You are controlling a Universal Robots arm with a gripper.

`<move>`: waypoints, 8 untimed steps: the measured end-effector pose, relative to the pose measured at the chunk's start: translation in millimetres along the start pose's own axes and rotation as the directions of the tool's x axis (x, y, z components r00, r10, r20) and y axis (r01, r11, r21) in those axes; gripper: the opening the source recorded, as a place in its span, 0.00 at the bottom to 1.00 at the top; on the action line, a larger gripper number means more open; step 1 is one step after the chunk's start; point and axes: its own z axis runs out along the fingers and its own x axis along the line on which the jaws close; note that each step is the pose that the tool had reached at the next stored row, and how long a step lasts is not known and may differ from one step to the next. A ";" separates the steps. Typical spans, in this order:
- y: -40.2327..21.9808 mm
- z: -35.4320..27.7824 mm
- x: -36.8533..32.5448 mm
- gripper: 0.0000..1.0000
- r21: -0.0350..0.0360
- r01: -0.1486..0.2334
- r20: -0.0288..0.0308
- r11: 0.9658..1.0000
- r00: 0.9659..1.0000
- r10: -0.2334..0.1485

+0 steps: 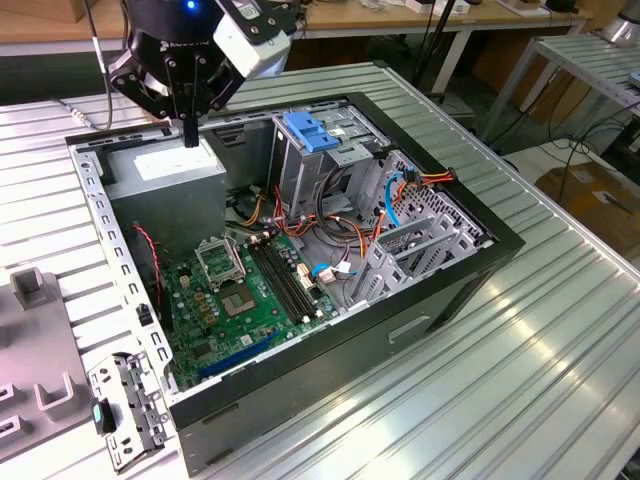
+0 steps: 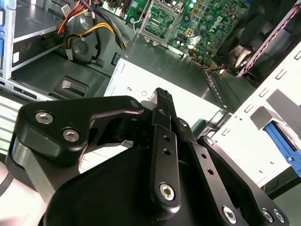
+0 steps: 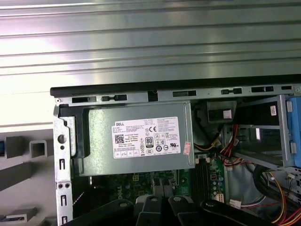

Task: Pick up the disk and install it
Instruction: 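Reach for the disk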

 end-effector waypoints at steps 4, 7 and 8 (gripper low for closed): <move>-0.3 -0.1 3.6 0.11 0.000 0.000 0.000 1.000 1.000 0.000; -0.4 -0.1 5.6 0.11 0.000 0.000 -0.001 1.000 1.000 0.000; -0.4 -0.1 6.0 0.11 0.000 0.000 -0.001 1.000 1.000 0.000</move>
